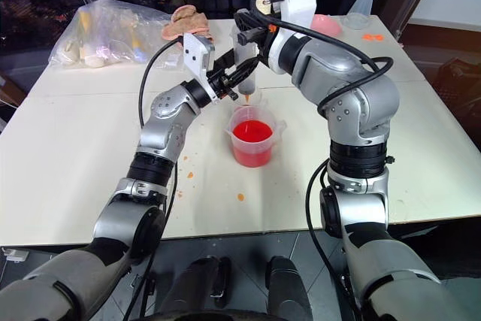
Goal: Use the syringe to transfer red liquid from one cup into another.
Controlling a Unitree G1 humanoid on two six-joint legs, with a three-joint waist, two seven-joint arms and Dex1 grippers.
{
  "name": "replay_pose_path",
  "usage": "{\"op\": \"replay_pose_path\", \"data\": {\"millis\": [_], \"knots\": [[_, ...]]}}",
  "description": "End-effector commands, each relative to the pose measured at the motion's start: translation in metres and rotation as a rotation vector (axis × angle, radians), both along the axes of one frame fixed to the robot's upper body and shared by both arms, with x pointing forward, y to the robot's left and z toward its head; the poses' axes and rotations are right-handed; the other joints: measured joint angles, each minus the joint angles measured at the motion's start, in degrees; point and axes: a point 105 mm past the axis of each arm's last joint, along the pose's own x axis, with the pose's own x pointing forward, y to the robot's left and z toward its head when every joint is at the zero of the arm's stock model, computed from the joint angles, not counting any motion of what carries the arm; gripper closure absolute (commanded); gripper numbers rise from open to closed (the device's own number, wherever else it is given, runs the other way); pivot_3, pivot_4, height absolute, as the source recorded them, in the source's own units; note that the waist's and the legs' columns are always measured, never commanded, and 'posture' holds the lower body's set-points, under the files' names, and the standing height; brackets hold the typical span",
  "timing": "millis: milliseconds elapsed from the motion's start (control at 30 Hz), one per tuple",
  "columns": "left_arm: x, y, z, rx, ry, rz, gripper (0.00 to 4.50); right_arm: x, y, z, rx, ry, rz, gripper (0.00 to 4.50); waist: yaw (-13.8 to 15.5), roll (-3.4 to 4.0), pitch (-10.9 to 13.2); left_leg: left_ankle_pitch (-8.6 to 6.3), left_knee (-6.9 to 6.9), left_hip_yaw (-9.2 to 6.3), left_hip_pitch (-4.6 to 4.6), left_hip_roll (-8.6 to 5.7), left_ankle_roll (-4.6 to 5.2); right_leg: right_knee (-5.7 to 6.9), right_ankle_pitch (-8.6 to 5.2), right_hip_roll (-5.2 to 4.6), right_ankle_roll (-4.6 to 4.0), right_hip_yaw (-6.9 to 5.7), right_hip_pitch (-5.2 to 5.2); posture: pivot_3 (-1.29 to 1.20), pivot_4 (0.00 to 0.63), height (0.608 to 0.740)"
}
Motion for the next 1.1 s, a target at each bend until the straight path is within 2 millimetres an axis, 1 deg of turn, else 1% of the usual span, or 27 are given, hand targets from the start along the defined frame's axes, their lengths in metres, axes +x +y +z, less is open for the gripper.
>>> {"op": "replay_pose_path", "data": {"millis": [33, 167, 233, 300, 400, 467, 567, 600, 667, 700, 733, 800, 900, 967, 1000, 1033, 1100], "knots": [[-0.020, 0.022, 0.084, -0.192, -0.250, 0.051, 3.02, -0.001, 0.024, -0.063, -0.099, 0.246, 0.121, 4.44, -0.02, 0.00, 0.00, 0.00, 0.00, 0.00, 0.00, 0.00, 0.00, 0.00, 0.00, 0.00, 0.00, 0.00, 0.00, 0.00, 0.150, 0.740], [-0.020, 0.023, 0.079, -0.186, -0.238, 0.052, 3.02, -0.002, 0.020, -0.048, -0.071, 0.202, 0.118, 2.81, -0.54, 0.00, 0.00, 0.00, 0.00, -0.01, 0.00, 0.00, -0.01, 0.01, 0.00, 0.00, 0.00, 0.00, -0.01, 0.00, 0.150, 0.740], [-0.019, 0.023, 0.078, -0.190, -0.234, 0.054, 3.02, -0.002, 0.010, -0.040, -0.065, 0.173, 0.084, 1.86, -0.85, -0.01, 0.00, 0.01, -0.01, -0.02, 0.01, 0.01, -0.01, 0.04, 0.00, 0.00, 0.00, 0.01, -0.03, 0.00, 0.150, 0.740], [-0.020, 0.024, 0.079, -0.199, -0.231, 0.054, 3.02, -0.003, 0.001, -0.031, -0.050, 0.151, 0.064, 1.86, -0.68, 0.26, 0.05, 0.02, -0.03, 0.00, 0.00, 0.00, -0.03, 0.03, 0.00, -0.01, 0.00, 0.03, -0.06, 0.00, 0.150, 0.740], [-0.020, 0.025, 0.087, -0.240, -0.229, 0.048, 3.02, -0.015, -0.021, -0.007, 0.008, 0.095, 0.058, 1.86, -0.32, 0.22, 0.07, 0.02, 0.01, -0.05, -0.02, -0.02, -0.03, 0.03, 0.00, -0.02, 0.00, -0.02, -0.01, 0.00, 0.150, 0.740], [-0.021, 0.025, 0.093, -0.267, -0.220, 0.041, 3.02, -0.021, -0.033, 0.003, 0.037, 0.076, 0.052, 1.86, -0.28, 0.21, 0.07, 0.02, 0.03, -0.05, -0.05, -0.04, -0.03, -0.02, 0.00, -0.04, 0.00, -0.01, 0.00, 0.00, 0.150, 0.740], [-0.021, 0.025, 0.096, -0.286, -0.209, 0.033, 3.02, -0.026, -0.042, 0.008, 0.056, 0.072, 0.043, 1.86, -0.51, 0.22, 0.06, 0.01, 0.03, -0.04, -0.05, -0.03, -0.03, -0.04, 0.00, -0.07, 0.00, 0.01, 0.01, 0.00, 0.150, 0.740], [-0.021, 0.025, 0.097, -0.292, -0.197, 0.028, 3.02, -0.029, -0.049, 0.010, 0.057, 0.064, 0.024, 1.86, -0.73, 0.23, 0.06, 0.01, 0.01, -0.04, -0.04, -0.02, -0.03, -0.03, 0.00, -0.11, 0.00, 0.02, 0.01, 0.00, 0.150, 0.740], [-0.020, 0.026, 0.098, -0.300, -0.182, 0.021, 3.02, -0.033, -0.058, 0.013, 0.057, 0.054, 0.000, 1.86, -0.78, 0.24, 0.05, 0.01, -0.03, -0.01, 0.00, 0.01, -0.03, -0.01, 0.00, -0.08, -0.01, 0.04, 0.00, 0.00, 0.150, 0.740], [-0.018, 0.028, 0.101, -0.314, -0.160, 0.026, 3.02, -0.035, -0.066, 0.013, 0.065, 0.051, -0.020, 1.86, -0.79, 0.24, 0.05, 0.01, -0.03, -0.02, 0.02, 0.02, -0.03, 0.01, 0.00, -0.07, -0.01, 0.04, 0.01, 0.00, 0.150, 0.740], [-0.014, 0.032, 0.105, -0.330, -0.116, 0.033, 3.02, -0.037, -0.075, 0.012, 0.072, 0.052, -0.043, 1.86, -0.77, 0.24, 0.05, 0.02, -0.03, -0.01, 0.01, 0.02, -0.02, 0.01, 0.00, -0.02, -0.01, 0.04, 0.00, 0.00, 0.150, 0.740], [-0.010, 0.036, 0.111, -0.346, -0.062, 0.039, 3.02, -0.039, -0.084, 0.009, 0.079, 0.052, -0.070, 1.86, -0.73, 0.23, 0.06, 0.02, 0.01, -0.02, 0.01, 0.02, -0.02, 0.01, 0.00, 0.02, 0.00, 0.04, 0.02, 0.00, 0.150, 0.740], [0.006, 0.047, 0.107, -0.308, 0.115, 0.084, 3.02, -0.042, -0.093, -0.003, 0.057, 0.079, -0.099, 1.86, -0.72, 0.22, 0.06, 0.02, 0.04, -0.01, 0.01, 0.02, -0.02, 0.05, 0.00, 0.02, 0.00, 0.05, 0.03, 0.00, 0.150, 0.740], [0.012, 0.054, 0.105, -0.284, 0.216, 0.100, 3.02, -0.045, -0.095, -0.012, 0.026, 0.097, -0.106, 1.86, -0.83, 0.23, 0.06, 0.02, 0.03, 0.01, 0.04, 0.02, -0.01, 0.06, -0.01, 0.05, 0.00, 0.05, 0.03, 0.00, 0.150, 0.740], [0.017, 0.060, 0.099, -0.242, 0.298, 0.131, 3.02, -0.049, -0.096, -0.021, -0.035, 0.112, -0.101, 1.86, -0.80, 0.23, 0.06, 0.02, 0.03, 0.01, 0.03, 0.02, -0.01, 0.07, -0.01, 0.05, 0.00, 0.05, 0.03, 0.00, 0.150, 0.740], [0.023, 0.068, 0.089, -0.190, 0.423, 0.164, 3.02, -0.057, -0.093, -0.031, -0.118, 0.119, -0.076, 1.86, -0.75, 0.23, 0.06, 0.02, 0.04, 0.01, 0.04, 0.02, -0.01, 0.09, -0.01, 0.06, 0.01, 0.04, 0.03, 0.00, 0.150, 0.740], [0.027, 0.081, 0.071, -0.123, 0.620, 0.221, 3.02, -0.070, -0.088, -0.043, -0.223, 0.126, -0.015, 1.86, -0.82, 0.22, 0.07, 0.02, 0.05, -0.03, 0.03, 0.01, 0.00, 0.10, -0.02, 0.08, 0.03, 0.00, 0.05, 0.00, 0.150, 0.740]]}}
